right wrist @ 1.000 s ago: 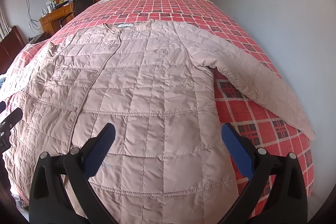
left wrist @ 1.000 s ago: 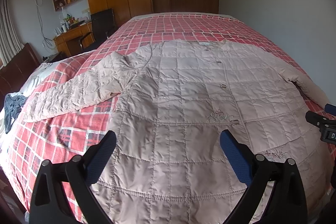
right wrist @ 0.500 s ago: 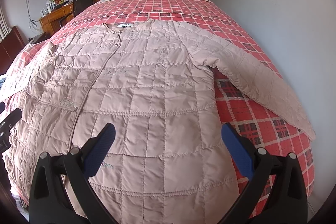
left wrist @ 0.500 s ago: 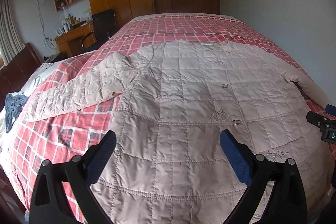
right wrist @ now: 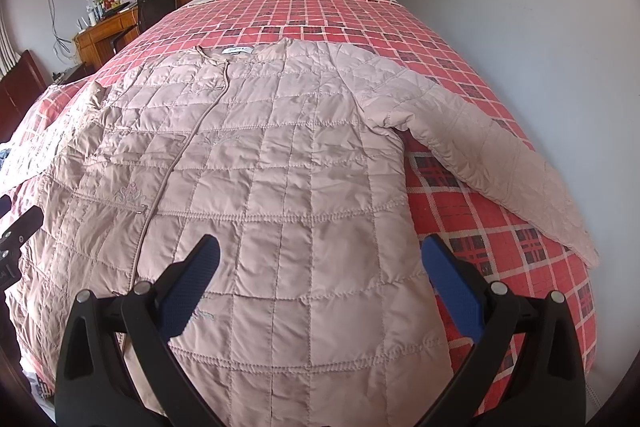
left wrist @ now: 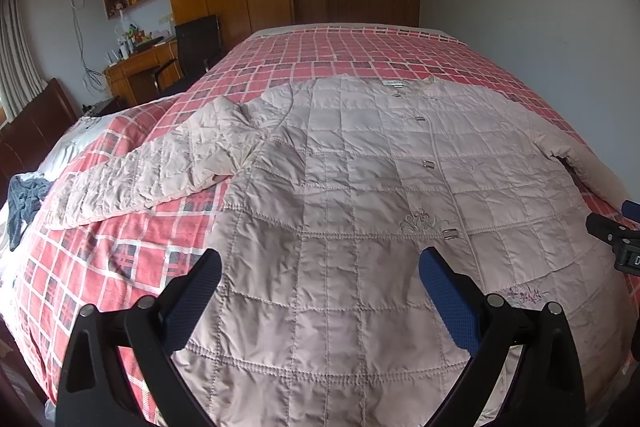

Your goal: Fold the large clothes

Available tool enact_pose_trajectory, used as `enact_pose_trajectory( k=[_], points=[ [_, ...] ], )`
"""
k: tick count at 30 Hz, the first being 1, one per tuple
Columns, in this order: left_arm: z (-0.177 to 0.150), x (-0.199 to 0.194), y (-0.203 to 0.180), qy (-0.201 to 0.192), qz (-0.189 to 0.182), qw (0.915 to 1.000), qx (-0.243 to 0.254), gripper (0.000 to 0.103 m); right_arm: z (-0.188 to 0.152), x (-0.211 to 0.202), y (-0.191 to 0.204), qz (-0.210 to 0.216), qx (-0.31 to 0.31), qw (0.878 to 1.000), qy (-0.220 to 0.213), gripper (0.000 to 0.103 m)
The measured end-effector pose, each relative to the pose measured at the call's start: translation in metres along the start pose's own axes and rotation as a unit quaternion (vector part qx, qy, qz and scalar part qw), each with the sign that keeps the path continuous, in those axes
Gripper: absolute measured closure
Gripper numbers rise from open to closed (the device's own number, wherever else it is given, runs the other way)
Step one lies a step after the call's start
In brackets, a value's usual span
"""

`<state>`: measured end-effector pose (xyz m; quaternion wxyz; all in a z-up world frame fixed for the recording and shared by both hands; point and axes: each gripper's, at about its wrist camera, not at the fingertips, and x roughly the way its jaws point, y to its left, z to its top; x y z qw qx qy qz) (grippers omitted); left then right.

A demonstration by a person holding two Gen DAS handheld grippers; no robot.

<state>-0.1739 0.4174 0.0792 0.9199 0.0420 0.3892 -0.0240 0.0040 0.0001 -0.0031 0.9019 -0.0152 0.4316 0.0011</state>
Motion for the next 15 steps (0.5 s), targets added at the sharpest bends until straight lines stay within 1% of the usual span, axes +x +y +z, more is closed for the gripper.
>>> enact_pose_trajectory(
  k=[10,15],
  points=[
    [0.003,0.008,-0.003,0.004,-0.008,1.0,0.004,0.004,0.004,0.009,-0.002,-0.005,0.001,1.0,0.003,0.003],
    [0.006,0.013,-0.003,0.005,-0.005,1.0,0.001,0.004,0.007,0.013,-0.004,-0.006,0.003,1.0,0.002,0.003]
  ],
)
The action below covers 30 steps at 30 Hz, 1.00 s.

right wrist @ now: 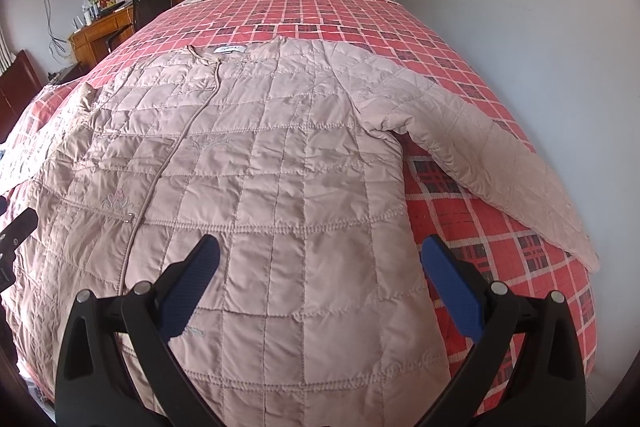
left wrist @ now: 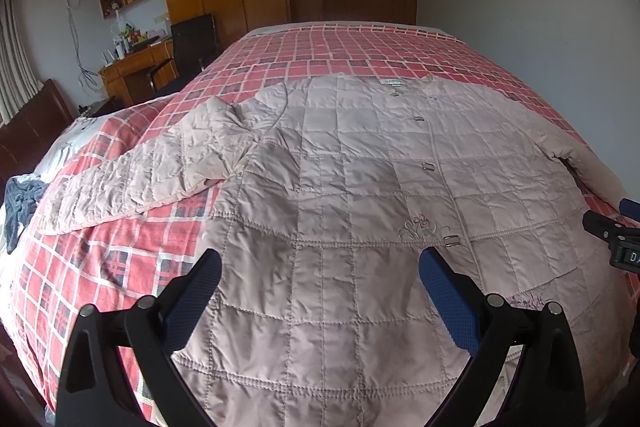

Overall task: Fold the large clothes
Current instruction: 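Reach the right gripper to the jacket sleeve cuff and grasp it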

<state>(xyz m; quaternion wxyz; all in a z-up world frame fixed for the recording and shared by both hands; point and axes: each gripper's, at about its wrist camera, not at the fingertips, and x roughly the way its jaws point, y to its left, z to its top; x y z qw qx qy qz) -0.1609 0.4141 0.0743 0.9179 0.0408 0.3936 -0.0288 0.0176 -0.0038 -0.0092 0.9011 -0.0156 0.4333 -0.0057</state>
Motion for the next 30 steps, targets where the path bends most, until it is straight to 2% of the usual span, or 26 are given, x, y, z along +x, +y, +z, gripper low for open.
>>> enact_pose_trajectory(
  k=[21,25,27,30],
  points=[
    [-0.001,0.004,0.0,0.006,0.002,1.0,-0.006,0.004,0.001,0.004,-0.005,0.006,0.001,1.0,-0.003,0.003],
    [0.002,0.007,0.0,0.012,-0.007,0.9999,-0.006,0.004,0.004,0.015,-0.035,0.049,0.063,0.996,0.031,0.003],
    [0.006,0.011,0.0,0.019,-0.006,0.9998,-0.004,0.004,0.004,0.021,-0.062,0.068,0.11,0.99,0.052,0.003],
    [0.011,0.014,0.003,0.023,-0.007,0.9997,-0.006,0.004,0.002,0.032,-0.114,0.083,0.185,0.975,0.091,0.003]
  ],
)
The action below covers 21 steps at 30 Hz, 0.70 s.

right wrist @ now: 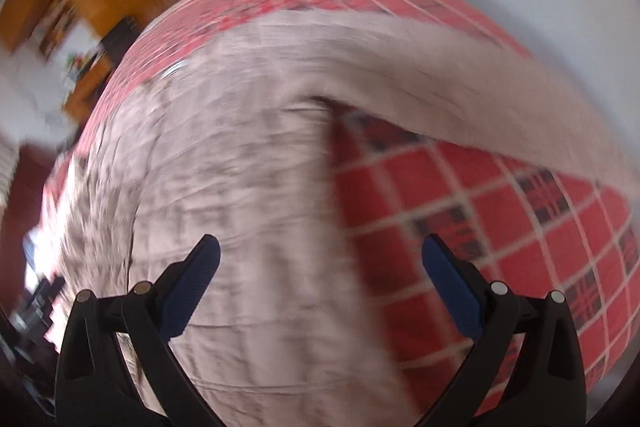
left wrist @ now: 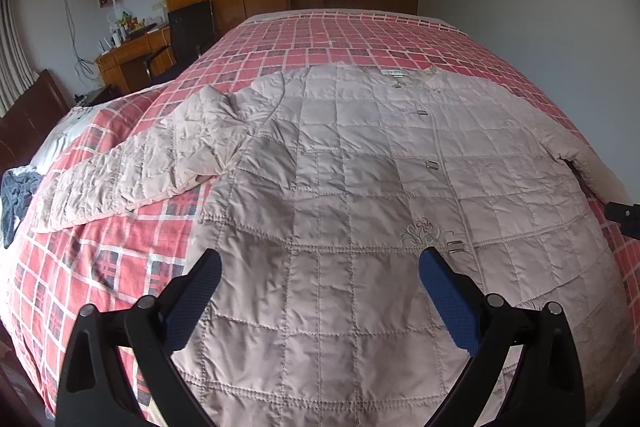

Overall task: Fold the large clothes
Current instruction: 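Reach the right gripper to the jacket sleeve cuff and grasp it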

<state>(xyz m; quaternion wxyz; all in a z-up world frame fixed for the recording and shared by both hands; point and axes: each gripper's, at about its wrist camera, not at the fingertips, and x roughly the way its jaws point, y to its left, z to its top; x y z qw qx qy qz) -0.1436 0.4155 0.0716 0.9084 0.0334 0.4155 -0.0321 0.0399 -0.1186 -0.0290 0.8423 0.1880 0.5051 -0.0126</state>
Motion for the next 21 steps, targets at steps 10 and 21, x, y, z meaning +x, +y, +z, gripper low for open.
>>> enact_pose_trajectory(
  k=[10,21],
  points=[
    [0.004,0.007,0.001,-0.004,-0.001,1.0,-0.003,0.004,0.027,0.01,-0.146,-0.002,0.187,0.982,0.038,0.003],
    [0.001,0.01,-0.003,-0.003,-0.003,1.0,0.003,0.004,0.05,0.001,-0.213,0.046,0.289,0.956,-0.029,0.015]
  ],
)
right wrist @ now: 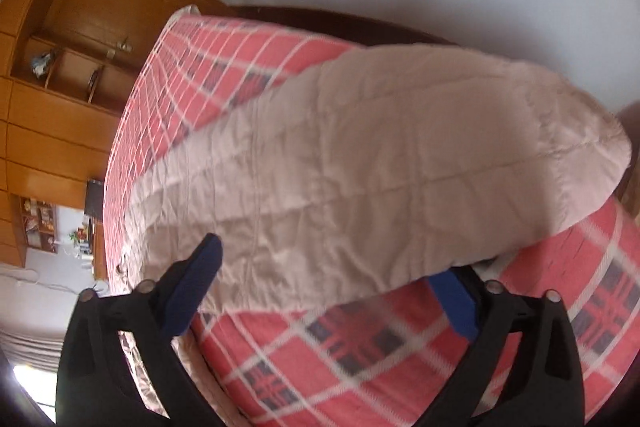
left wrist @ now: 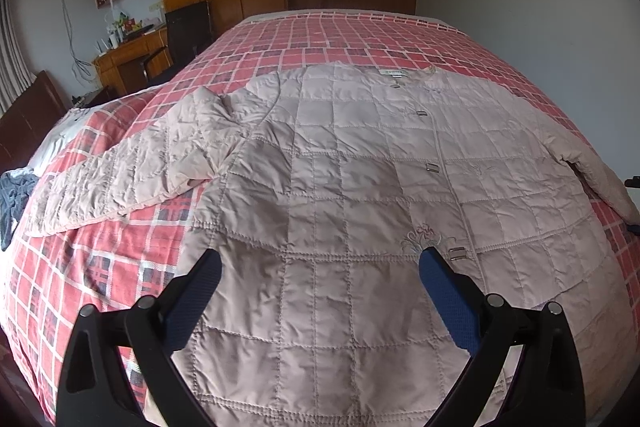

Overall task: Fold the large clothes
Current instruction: 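Reach the right gripper to the jacket sleeve cuff and grasp it, then lift the sleeve with the right gripper and fold it across the jacket body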

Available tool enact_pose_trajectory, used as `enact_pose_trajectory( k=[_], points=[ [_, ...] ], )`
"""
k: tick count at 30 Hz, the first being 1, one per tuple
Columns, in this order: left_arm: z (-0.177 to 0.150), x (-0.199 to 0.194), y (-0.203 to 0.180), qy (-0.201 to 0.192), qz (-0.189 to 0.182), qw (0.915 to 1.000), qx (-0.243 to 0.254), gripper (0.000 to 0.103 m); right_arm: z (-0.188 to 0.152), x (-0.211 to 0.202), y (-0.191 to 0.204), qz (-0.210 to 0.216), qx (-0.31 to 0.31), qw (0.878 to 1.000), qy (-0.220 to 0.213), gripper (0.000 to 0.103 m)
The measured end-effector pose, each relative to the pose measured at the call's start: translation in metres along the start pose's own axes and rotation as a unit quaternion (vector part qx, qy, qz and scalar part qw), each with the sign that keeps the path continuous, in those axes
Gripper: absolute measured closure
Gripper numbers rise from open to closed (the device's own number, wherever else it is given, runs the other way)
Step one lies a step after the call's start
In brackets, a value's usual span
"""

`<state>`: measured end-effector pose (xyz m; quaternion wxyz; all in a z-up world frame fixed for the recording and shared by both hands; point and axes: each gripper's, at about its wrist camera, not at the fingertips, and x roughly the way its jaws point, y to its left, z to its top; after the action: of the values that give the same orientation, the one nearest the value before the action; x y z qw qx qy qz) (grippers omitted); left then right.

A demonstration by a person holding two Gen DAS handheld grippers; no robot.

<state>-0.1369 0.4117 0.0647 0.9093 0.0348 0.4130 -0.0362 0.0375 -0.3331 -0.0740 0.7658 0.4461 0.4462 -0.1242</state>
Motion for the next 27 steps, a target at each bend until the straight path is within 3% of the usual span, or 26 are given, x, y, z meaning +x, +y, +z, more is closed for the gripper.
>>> enact_pose_trajectory(
  k=[1,5,7,9,14,18,22,27],
  points=[
    [0.0,0.0,0.0,-0.001,0.001,1.0,0.001,0.004,0.002,-0.002,-0.002,-0.01,0.001,1.0,-0.011,0.027],
    [0.0,0.0,0.0,-0.003,0.001,1.0,0.0,0.004,0.01,-0.002,-0.009,-0.027,0.01,0.999,-0.031,0.052],
    [0.0,0.0,0.0,-0.002,0.0,1.0,0.0,0.004,0.012,-0.003,-0.01,-0.034,0.006,0.999,-0.039,0.076],
    [0.0,0.001,0.002,0.0,0.001,1.0,0.0,0.004,0.013,-0.004,-0.007,-0.029,-0.003,0.999,-0.045,0.089],
    [0.001,0.003,0.004,0.002,0.003,1.0,-0.002,0.004,0.01,-0.026,0.034,-0.028,-0.069,0.991,-0.11,0.095],
    [0.001,0.002,0.006,0.0,0.007,1.0,-0.004,0.004,-0.003,-0.038,0.102,-0.012,-0.163,0.974,-0.153,0.095],
    [0.002,0.001,0.007,-0.001,0.01,0.9999,-0.005,0.004,-0.027,-0.031,0.164,0.012,-0.255,0.953,-0.16,0.095],
    [0.005,0.005,0.013,0.004,0.01,0.9998,-0.014,0.004,-0.071,-0.005,0.223,0.036,-0.363,0.922,-0.13,0.095]
  ],
)
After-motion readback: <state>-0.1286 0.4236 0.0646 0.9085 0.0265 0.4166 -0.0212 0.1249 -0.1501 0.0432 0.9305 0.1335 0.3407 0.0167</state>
